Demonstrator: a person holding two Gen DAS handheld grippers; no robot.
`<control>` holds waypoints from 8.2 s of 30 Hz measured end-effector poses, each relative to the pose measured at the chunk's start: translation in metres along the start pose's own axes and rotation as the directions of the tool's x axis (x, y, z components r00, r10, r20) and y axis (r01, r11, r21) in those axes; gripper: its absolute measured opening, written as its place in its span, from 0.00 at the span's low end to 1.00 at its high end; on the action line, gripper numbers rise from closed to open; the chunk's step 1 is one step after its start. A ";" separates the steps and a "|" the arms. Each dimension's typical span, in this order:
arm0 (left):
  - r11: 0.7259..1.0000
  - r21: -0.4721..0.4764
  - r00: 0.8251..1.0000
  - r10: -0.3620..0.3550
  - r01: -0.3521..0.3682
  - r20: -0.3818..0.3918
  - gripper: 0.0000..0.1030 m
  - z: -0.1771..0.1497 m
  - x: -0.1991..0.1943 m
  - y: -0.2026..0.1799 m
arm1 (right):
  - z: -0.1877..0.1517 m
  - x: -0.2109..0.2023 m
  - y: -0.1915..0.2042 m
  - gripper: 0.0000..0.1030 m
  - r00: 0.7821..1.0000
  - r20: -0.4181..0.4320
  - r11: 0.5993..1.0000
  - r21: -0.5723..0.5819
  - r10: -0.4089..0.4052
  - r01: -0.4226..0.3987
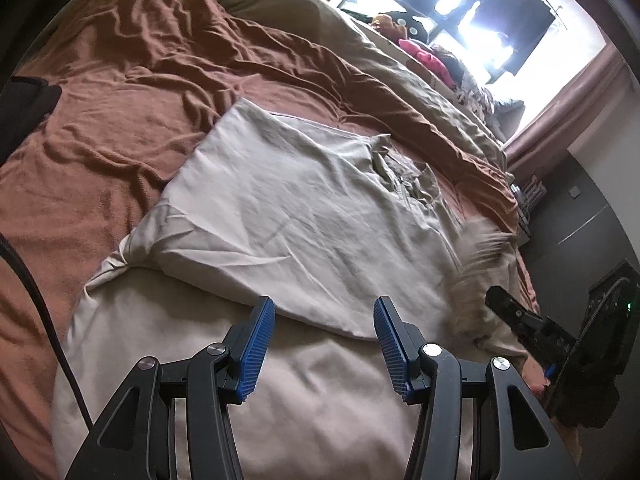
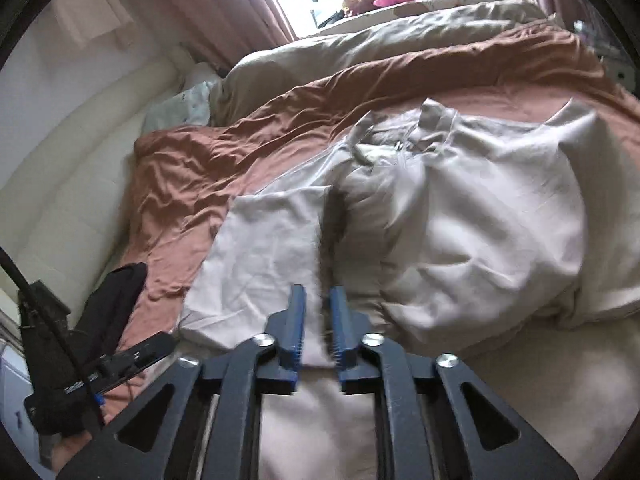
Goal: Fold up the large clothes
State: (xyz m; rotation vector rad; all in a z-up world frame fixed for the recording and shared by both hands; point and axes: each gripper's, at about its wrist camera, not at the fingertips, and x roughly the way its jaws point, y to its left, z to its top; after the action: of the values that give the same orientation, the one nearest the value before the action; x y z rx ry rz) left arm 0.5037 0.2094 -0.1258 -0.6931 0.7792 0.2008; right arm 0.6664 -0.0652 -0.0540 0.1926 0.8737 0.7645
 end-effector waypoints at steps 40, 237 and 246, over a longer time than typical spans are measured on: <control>0.948 0.296 0.961 0.180 -0.114 -0.208 0.31 -0.024 0.168 -0.149 | -0.082 -0.120 -0.323 0.75 0.955 0.290 0.502 0.817 0.067 -0.284; 0.967 -0.090 0.971 -0.238 0.239 0.023 0.09 -0.185 -0.182 0.121 | -0.269 -0.291 -0.224 0.03 0.947 0.255 0.869 0.403 0.195 -0.287; 0.952 -0.015 0.940 -0.299 0.305 0.164 0.09 -0.179 -0.267 0.084 | -0.260 -0.373 -0.173 0.03 0.908 0.341 0.903 0.262 0.243 -0.340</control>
State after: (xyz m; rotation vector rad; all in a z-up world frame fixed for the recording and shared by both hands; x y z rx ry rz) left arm 0.1775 0.1800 -0.0706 -0.8151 0.5075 -0.0082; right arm 0.4130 -0.4803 -0.0679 0.7247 0.6764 0.8463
